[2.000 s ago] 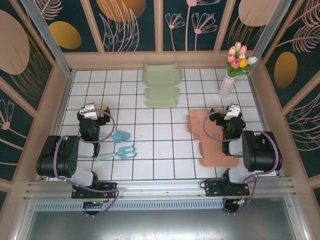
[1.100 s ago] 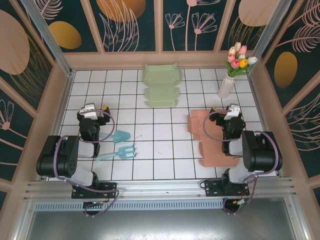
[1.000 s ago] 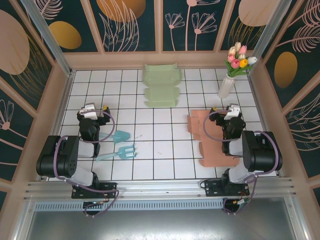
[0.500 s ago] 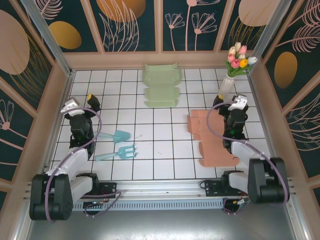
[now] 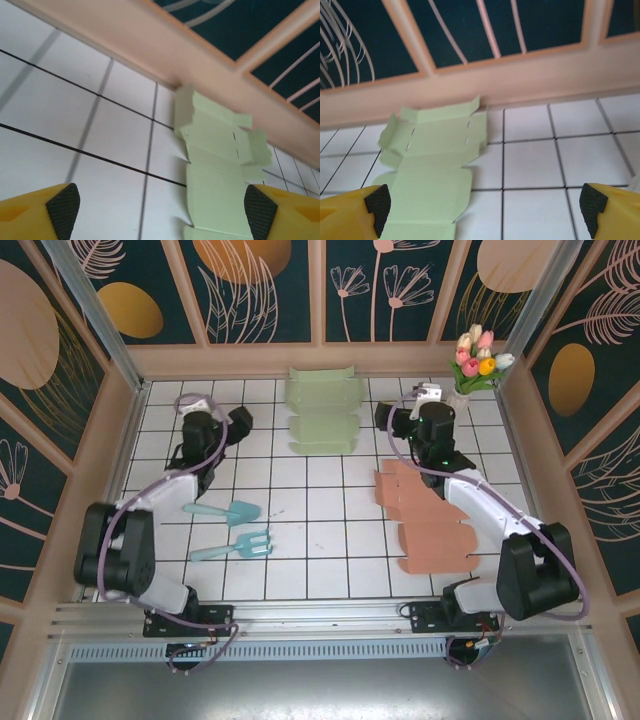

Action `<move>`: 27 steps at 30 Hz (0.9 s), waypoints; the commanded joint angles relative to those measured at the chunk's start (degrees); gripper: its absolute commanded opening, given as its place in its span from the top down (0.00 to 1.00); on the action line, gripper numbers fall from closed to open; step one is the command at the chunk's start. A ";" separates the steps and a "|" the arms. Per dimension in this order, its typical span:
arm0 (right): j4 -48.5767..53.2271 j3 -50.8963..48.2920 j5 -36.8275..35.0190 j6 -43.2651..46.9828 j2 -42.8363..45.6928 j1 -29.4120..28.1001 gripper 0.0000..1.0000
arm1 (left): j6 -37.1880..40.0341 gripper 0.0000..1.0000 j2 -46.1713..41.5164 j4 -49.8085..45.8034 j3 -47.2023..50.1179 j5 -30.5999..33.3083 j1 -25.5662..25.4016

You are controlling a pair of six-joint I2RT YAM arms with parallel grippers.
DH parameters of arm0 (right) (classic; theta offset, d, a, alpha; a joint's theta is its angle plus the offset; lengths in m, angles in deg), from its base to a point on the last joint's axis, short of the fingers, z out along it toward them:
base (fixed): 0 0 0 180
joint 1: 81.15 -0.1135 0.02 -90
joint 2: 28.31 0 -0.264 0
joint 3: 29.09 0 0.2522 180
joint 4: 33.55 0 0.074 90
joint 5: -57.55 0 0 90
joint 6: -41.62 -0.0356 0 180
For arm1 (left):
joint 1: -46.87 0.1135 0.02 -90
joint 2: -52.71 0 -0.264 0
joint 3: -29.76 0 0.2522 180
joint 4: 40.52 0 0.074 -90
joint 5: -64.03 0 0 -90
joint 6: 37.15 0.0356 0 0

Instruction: Fold the paper box

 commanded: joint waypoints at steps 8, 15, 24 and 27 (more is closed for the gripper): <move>4.79 3.47 3.05 2.55 -2.93 -1.15 0.01 | 1.13 0.29 25.59 -12.28 -25.13 -6.71 -6.42; 5.64 3.89 3.83 3.03 -3.10 -1.25 0.01 | 2.35 0.35 33.79 -18.24 -34.72 -5.21 -7.45; 6.41 4.76 4.70 2.60 -4.07 -1.58 0.01 | 2.23 0.45 38.93 -20.08 -38.92 -5.40 -8.45; 6.55 4.93 4.74 2.59 -4.11 -1.97 0.01 | 2.47 0.48 39.92 -20.32 -40.03 -5.42 -9.32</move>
